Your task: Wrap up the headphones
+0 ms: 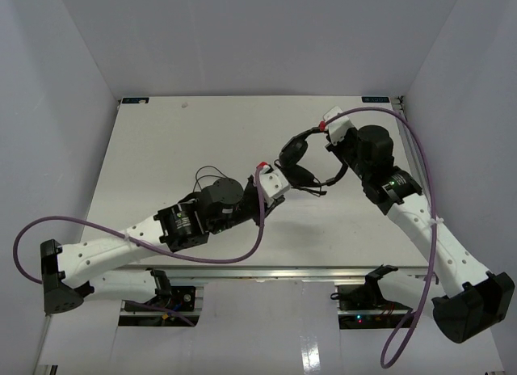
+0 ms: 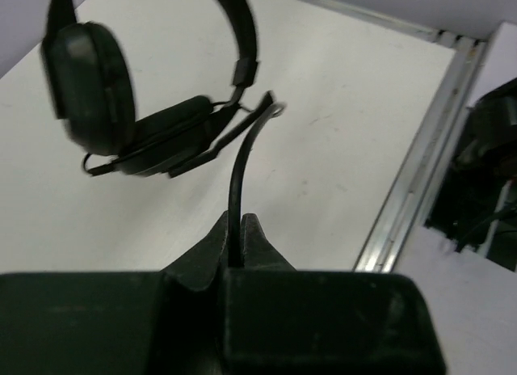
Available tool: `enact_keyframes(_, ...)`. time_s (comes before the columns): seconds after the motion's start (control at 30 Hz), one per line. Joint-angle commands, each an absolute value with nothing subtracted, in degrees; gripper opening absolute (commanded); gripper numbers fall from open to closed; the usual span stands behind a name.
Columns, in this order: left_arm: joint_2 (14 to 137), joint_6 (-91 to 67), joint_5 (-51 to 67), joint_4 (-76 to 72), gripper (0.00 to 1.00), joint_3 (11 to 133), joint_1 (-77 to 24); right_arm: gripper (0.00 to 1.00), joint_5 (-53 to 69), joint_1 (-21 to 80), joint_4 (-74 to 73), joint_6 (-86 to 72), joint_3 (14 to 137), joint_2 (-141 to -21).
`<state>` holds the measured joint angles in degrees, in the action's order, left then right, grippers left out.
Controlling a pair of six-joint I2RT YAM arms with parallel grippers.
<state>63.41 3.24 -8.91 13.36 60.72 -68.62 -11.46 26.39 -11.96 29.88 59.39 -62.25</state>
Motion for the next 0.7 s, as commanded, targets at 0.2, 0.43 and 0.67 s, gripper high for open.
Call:
enact_keyframes(0.2,66.8,9.0,-4.4,16.4,0.0,68.2,-63.4,0.08,-10.3,32.3,-10.3,26.7,60.4,-63.1)
enact_keyframes(0.43,71.6,10.8,-3.7,17.0,0.0,74.7,-63.4,0.08,-8.1,32.3,-18.3,12.3,70.0,-73.4)
enact_keyframes(0.67,71.9,10.5,0.6,18.9,0.0,75.3,-59.2,0.08,-8.8,32.9,-16.3,10.8,67.2,-71.2)
